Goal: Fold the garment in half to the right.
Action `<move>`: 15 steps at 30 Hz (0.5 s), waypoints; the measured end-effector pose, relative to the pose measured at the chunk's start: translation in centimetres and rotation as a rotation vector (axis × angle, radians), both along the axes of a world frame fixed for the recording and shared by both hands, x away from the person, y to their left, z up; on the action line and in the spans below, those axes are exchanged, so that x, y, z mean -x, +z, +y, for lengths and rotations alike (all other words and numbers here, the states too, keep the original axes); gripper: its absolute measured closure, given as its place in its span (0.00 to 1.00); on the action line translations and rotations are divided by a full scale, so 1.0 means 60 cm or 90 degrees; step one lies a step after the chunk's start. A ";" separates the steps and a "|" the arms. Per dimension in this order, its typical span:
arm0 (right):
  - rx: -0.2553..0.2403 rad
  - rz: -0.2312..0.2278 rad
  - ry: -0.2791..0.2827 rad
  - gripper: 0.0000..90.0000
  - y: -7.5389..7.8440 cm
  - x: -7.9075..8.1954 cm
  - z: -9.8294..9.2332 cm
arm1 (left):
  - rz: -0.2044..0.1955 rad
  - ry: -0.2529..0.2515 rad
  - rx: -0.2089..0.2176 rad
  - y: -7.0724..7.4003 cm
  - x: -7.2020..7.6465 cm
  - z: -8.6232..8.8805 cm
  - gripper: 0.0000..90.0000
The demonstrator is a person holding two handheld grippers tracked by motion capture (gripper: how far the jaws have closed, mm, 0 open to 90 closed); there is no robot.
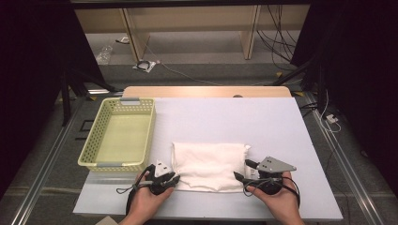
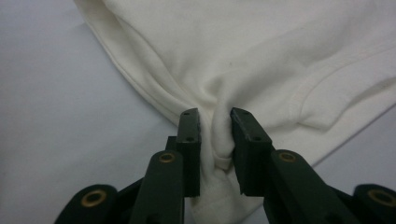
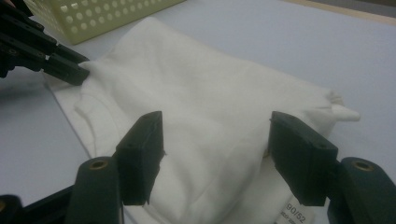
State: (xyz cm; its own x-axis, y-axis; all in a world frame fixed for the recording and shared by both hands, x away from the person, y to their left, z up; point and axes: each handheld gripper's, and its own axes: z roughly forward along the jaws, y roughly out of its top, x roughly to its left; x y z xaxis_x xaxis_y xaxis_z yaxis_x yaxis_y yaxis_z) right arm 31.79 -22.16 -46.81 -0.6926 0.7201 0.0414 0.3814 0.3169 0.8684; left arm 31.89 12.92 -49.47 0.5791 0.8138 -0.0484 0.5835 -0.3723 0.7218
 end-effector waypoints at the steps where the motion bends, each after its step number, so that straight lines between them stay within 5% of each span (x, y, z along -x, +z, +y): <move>1: 0.001 -0.001 0.000 0.41 0.000 0.000 0.000 | -0.002 -0.003 -0.001 0.000 0.000 0.000 0.85; 15: 0.002 0.001 0.036 0.42 0.014 -0.028 0.041 | 0.004 -0.035 0.002 0.005 -0.005 0.006 0.89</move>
State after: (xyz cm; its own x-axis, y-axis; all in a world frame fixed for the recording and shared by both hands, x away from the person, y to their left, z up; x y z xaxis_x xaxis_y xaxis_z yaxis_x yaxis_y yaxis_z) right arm 33.49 -19.68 -45.95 -0.7322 0.6799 0.0406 0.3647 0.3411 0.8664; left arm 32.18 13.28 -49.14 0.6227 0.7805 -0.0552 0.5671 -0.4016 0.7191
